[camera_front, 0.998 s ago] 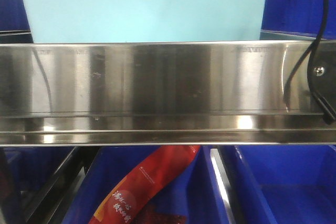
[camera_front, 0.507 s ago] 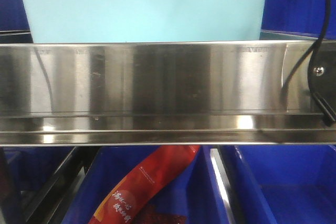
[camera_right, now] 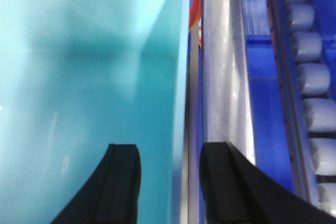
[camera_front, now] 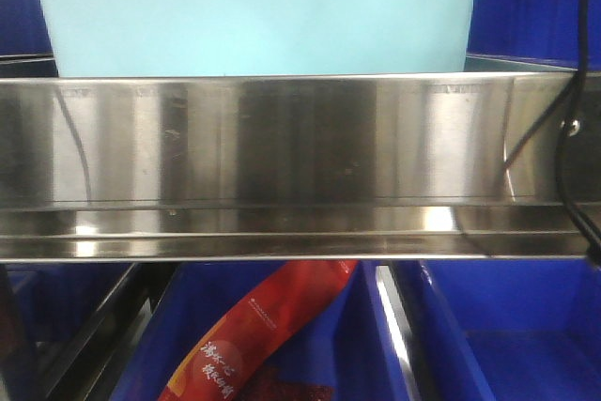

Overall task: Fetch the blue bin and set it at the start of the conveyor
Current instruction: 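Close both grippers on opposite rims of the turquoise bin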

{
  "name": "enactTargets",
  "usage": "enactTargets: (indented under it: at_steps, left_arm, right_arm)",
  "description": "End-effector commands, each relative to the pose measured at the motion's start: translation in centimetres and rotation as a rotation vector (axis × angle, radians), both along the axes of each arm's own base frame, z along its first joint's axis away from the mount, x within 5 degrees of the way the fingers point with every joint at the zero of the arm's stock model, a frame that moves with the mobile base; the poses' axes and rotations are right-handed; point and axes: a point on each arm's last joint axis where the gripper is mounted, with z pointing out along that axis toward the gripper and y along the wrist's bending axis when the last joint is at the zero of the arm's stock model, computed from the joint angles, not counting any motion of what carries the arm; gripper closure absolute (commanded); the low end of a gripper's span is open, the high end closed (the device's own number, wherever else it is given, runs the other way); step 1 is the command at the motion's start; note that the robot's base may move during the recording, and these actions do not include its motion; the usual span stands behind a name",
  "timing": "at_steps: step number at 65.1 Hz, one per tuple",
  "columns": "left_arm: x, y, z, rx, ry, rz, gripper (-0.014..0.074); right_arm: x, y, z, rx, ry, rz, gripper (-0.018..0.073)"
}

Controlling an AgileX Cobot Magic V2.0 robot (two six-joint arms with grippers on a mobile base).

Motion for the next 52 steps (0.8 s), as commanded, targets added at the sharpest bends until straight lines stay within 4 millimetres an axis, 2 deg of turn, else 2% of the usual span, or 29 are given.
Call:
enactTargets:
  at_steps: [1, 27, 52]
  left_arm:
    - [0.27, 0.16, -0.52, 0.004, 0.029, 0.013, 0.0384]
    - [0.64, -0.10, -1.31, -0.010, 0.055, 0.012, 0.0384]
    - [0.75, -0.31, -1.21, -0.018, 0.040, -0.012, 0.0384]
  right_arm:
    - [0.26, -0.11, 0.06, -0.005, -0.012, 0.002, 0.0368]
    - [0.35, -0.11, -0.09, -0.025, -0.011, 0.023, 0.0368]
    - [0.40, -0.08, -0.05, -0.033, -0.019, 0.038, 0.0368]
